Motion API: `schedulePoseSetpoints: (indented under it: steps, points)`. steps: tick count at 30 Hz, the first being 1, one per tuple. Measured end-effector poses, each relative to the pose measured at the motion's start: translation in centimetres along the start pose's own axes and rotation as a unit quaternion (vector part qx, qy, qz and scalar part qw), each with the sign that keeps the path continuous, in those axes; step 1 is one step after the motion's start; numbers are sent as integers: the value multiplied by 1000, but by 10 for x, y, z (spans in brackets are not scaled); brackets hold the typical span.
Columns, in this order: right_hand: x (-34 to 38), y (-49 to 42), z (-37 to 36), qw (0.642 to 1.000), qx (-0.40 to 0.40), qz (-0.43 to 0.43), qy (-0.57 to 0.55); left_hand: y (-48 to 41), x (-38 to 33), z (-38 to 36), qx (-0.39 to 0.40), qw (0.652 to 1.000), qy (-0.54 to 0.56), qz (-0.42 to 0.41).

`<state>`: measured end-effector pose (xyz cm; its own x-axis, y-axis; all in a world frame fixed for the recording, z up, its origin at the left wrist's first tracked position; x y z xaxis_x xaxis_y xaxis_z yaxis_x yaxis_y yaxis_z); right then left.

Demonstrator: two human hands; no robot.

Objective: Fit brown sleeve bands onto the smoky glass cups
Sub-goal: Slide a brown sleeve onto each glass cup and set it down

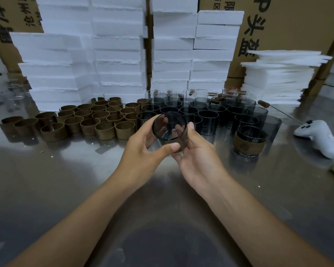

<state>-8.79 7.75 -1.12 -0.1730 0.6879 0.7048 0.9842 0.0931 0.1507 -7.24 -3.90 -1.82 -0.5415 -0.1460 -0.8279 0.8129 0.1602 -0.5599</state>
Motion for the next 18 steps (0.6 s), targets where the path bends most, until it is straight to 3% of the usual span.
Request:
schedulePoseSetpoints:
  steps: [18]
  points:
    - [-7, -4, 1, 987, 102, -91, 81, 2, -3, -1, -17, 1000, 10, -2]
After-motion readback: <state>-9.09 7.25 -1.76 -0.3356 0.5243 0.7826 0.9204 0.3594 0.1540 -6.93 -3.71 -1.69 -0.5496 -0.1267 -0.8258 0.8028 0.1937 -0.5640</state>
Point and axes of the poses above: each hand's wrist, its own y-axis away from the middle knuckle, its own z-axis out of the back of the hand, x = y × z, the point moved 1 cm from there along -y, towards the middle knuckle, and after that the axes turned 9 degrees about -x, right-handed, at the moved point
